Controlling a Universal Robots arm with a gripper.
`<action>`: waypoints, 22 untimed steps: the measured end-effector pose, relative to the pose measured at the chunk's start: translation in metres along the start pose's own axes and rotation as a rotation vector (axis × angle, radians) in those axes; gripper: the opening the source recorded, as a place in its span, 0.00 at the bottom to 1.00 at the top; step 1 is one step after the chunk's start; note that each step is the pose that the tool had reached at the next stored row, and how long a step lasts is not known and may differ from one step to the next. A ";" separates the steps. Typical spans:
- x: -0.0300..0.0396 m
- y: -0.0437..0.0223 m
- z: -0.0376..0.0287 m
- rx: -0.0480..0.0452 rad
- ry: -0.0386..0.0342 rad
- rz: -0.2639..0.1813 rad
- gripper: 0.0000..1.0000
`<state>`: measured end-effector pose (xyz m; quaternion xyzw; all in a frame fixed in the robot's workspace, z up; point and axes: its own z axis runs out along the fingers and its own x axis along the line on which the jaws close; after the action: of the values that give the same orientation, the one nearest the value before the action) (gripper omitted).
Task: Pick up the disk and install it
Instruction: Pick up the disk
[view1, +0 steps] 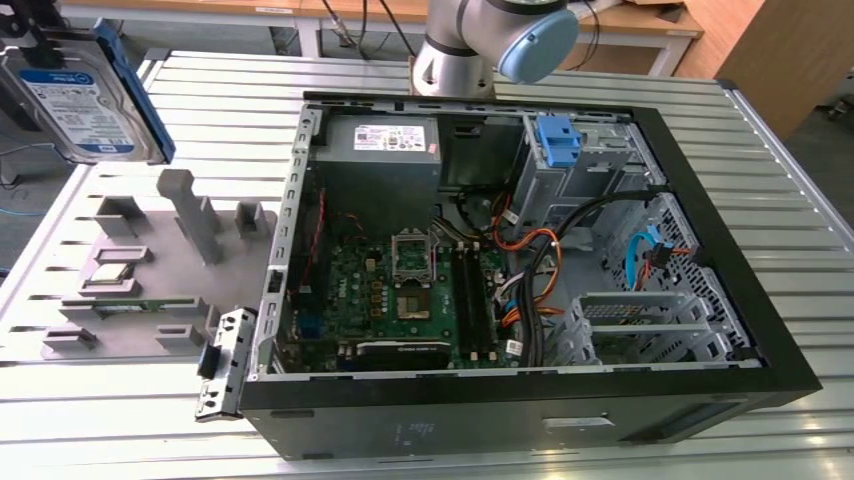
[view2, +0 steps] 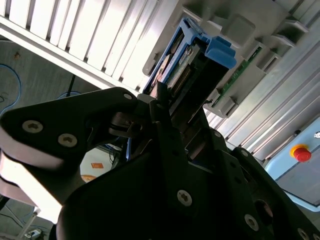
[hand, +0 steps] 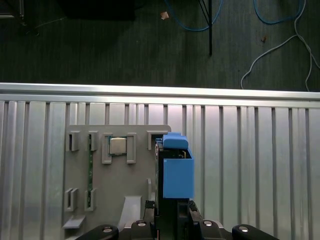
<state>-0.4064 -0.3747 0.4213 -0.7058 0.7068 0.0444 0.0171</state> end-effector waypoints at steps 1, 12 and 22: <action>0.0000 0.0000 0.0000 0.0001 0.0000 0.000 0.35; -0.0001 0.0000 -0.0012 -0.0002 0.0001 0.000 0.35; -0.0007 0.0002 -0.0065 -0.0001 0.0001 0.000 0.35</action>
<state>-0.4064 -0.3745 0.4278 -0.7059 0.7068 0.0444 0.0170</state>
